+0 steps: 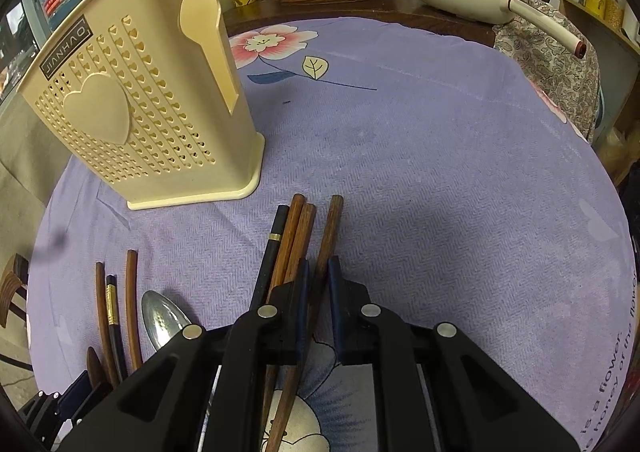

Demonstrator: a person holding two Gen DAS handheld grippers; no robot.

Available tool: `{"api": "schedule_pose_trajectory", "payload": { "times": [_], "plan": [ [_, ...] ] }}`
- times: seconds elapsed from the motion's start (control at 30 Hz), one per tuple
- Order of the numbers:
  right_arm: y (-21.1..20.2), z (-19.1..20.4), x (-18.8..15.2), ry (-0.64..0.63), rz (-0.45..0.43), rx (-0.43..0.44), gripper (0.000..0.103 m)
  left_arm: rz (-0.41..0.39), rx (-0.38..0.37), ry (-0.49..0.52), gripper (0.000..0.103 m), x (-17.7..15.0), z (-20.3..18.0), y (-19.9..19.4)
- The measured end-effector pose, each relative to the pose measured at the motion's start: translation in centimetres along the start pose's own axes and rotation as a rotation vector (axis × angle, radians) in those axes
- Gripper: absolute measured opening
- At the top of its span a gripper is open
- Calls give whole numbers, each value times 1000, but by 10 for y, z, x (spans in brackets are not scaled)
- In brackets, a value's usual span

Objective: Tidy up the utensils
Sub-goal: 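Lift the chopstick with the right tool while the left tool grasps and lifts the wooden-handled spoon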

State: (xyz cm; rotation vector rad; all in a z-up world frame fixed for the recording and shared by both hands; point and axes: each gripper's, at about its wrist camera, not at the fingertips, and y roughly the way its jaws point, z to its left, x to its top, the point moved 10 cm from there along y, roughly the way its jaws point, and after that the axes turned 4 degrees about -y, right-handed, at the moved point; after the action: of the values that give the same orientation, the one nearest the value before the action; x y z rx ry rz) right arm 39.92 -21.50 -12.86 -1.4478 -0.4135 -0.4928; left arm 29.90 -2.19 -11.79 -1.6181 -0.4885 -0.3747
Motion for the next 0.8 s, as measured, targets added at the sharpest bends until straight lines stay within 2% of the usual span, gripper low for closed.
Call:
{"api": "schedule_pose_trajectory", "payload": {
  "times": [0.33,0.6,0.8],
  "plan": [
    [5,-6,9,38,-53,30,9,13,-55,-58,15,4,5,2],
    [-27,-8,35,3,-203,6,8,-47,-82,-67,15,22,6,-17],
    [-78,-12,56,-36,-351,-4,7,-121,-104,-60,15,40,7,-50]
  ]
}}
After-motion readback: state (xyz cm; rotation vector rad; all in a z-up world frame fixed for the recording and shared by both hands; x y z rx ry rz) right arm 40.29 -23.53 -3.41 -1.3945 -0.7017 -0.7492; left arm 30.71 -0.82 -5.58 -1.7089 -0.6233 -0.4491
